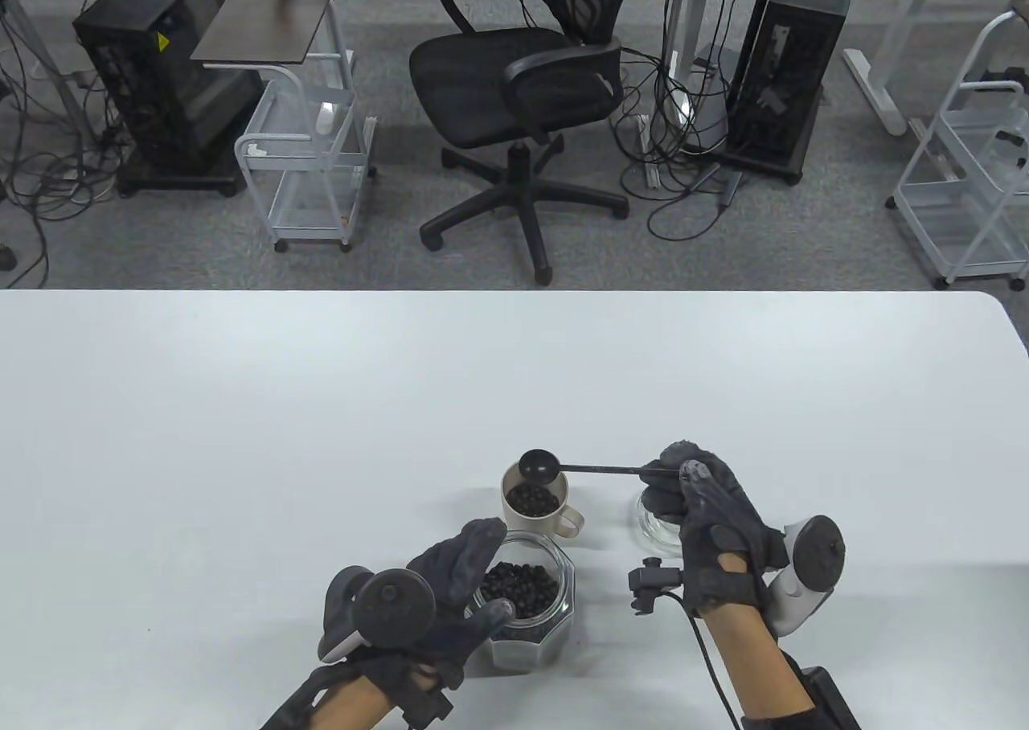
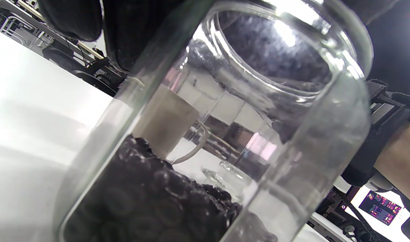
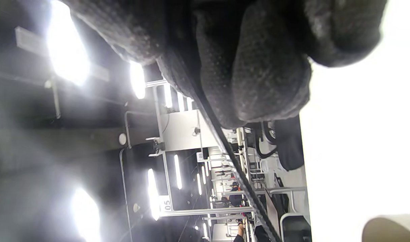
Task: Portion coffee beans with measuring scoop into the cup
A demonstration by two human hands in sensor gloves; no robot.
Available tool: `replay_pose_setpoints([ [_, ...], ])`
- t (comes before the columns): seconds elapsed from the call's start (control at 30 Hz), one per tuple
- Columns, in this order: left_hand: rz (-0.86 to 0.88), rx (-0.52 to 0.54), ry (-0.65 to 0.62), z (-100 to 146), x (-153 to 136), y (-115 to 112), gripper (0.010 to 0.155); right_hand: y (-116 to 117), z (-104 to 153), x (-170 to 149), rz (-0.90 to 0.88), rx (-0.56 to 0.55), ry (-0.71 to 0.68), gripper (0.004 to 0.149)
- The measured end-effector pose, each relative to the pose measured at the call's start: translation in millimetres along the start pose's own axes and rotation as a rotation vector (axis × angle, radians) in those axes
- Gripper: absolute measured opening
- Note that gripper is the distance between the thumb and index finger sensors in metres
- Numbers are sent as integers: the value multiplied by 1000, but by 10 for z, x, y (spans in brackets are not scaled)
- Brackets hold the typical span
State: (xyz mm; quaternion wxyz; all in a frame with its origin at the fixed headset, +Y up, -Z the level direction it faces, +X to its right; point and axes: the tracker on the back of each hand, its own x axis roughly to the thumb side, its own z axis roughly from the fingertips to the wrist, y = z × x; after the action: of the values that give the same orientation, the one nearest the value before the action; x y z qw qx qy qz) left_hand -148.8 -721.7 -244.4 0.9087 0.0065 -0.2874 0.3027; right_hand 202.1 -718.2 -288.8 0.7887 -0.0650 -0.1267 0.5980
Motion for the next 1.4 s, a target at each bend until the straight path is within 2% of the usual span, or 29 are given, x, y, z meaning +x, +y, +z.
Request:
replay_pose_setpoints([
  [0.13, -2, 0, 0, 1, 0, 1, 92, -23, -11, -37, -88, 17, 55, 40],
  [0.27, 1, 0, -1, 0, -2, 0, 92, -10, -11, 4, -83, 50, 24, 39],
  [0.43, -3, 0, -1, 1, 0, 0, 92, 57, 16, 141, 17, 103, -100, 38],
  [0.6, -3, 0, 0, 1, 0, -1, 92, 228, 117, 340, 155, 212, -311, 38],
  [0.8, -1, 0, 0, 0, -1, -2, 92, 533, 389, 542, 381, 334, -620, 38],
  [1.0, -2, -1, -1, -1, 1, -2, 92, 807, 672, 604, 584, 465, -863, 38],
  [1.17, -1, 0, -1, -2, 0, -2, 92, 936, 811, 582, 702, 535, -977, 38],
  [1.4, -2, 0, -1, -2, 0, -2, 92, 1001, 797, 470, 774, 596, -943, 38],
])
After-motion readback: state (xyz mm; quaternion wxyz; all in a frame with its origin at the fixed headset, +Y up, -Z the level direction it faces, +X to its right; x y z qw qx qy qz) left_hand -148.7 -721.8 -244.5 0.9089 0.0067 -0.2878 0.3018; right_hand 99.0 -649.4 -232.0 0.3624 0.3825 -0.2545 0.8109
